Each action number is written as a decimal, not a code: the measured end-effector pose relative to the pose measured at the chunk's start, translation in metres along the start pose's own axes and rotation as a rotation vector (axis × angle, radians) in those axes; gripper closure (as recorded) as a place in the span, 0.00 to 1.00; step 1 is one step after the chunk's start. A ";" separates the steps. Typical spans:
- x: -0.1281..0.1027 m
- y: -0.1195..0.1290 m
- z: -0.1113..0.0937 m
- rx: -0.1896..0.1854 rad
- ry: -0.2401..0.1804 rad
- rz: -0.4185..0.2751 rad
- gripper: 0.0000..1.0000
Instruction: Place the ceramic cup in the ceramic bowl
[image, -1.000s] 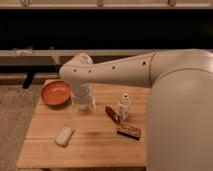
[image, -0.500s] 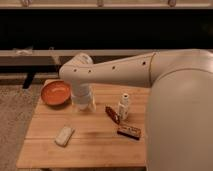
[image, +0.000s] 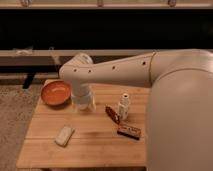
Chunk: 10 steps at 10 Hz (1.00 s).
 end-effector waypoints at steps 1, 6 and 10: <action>0.000 0.000 0.000 0.000 0.000 0.000 0.35; -0.001 0.000 0.000 0.000 0.000 0.000 0.35; -0.057 -0.005 0.005 -0.010 -0.017 0.002 0.35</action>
